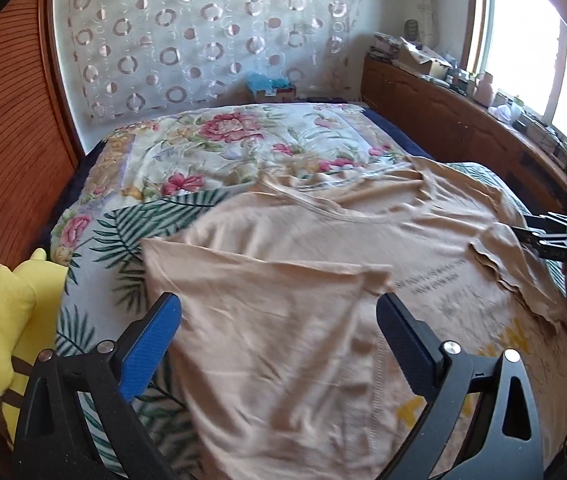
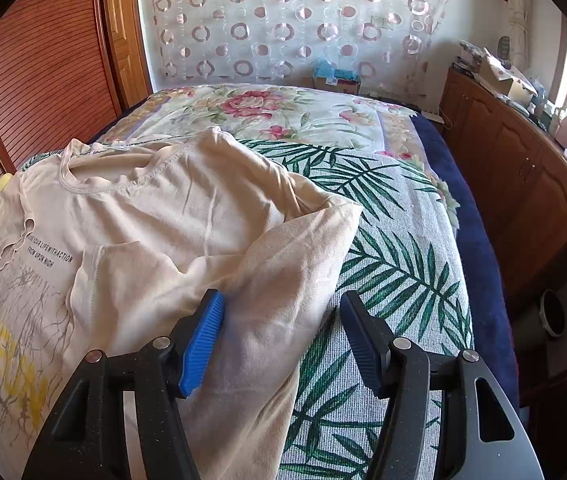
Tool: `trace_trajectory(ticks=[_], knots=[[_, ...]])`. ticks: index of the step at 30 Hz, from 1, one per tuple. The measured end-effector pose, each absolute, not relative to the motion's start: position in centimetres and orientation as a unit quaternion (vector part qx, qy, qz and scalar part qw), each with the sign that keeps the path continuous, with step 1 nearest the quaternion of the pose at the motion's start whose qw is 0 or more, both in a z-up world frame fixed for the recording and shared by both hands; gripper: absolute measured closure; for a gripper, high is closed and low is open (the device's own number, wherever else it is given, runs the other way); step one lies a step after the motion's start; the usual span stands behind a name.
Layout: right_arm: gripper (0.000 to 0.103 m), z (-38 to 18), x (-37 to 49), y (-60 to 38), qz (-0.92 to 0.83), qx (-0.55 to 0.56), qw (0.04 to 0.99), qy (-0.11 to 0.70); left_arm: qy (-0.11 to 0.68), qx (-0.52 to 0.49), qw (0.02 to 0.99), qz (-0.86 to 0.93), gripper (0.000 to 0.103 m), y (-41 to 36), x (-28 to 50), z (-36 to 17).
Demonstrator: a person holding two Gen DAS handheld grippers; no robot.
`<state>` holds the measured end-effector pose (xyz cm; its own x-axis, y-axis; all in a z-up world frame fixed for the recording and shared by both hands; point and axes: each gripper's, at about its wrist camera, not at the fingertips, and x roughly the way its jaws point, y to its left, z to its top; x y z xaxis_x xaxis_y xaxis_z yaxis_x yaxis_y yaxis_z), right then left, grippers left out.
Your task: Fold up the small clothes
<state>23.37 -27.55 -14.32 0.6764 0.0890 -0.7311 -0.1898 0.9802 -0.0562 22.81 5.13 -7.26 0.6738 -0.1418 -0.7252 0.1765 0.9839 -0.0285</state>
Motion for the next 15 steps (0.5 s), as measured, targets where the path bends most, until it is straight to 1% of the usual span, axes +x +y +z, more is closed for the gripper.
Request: trace_trajectory(ticks=[4, 8, 10, 12, 13, 15], knots=[[0.040, -14.3, 23.4, -27.5, 0.077, -0.064, 0.913, 0.395, 0.395, 0.022, 0.916, -0.061, 0.012, 7.3, 24.3, -7.9], [0.040, -14.3, 23.4, -27.5, 0.076, -0.064, 0.913, 0.395, 0.405, 0.002, 0.913, -0.044, 0.013, 9.5, 25.8, -8.9], [0.040, -14.3, 23.4, -27.6, 0.077, -0.064, 0.913, 0.395, 0.411, -0.003, 0.911, -0.041, 0.022, 10.2, 26.4, -9.5], [0.040, -14.4, 23.4, -27.6, 0.077, -0.064, 0.913, 0.395, 0.422, -0.010, 0.906, -0.037, 0.024, 10.9, 27.3, -10.4], [0.040, -14.4, 23.4, -27.6, 0.077, -0.064, 0.913, 0.395, 0.429, -0.012, 0.903, -0.028, 0.029, 11.3, 27.8, -10.9], [0.040, -14.4, 23.3, -27.6, 0.076, -0.066, 0.913, 0.395, 0.435, -0.015, 0.900, -0.026, 0.033, 11.9, 28.5, -11.4]])
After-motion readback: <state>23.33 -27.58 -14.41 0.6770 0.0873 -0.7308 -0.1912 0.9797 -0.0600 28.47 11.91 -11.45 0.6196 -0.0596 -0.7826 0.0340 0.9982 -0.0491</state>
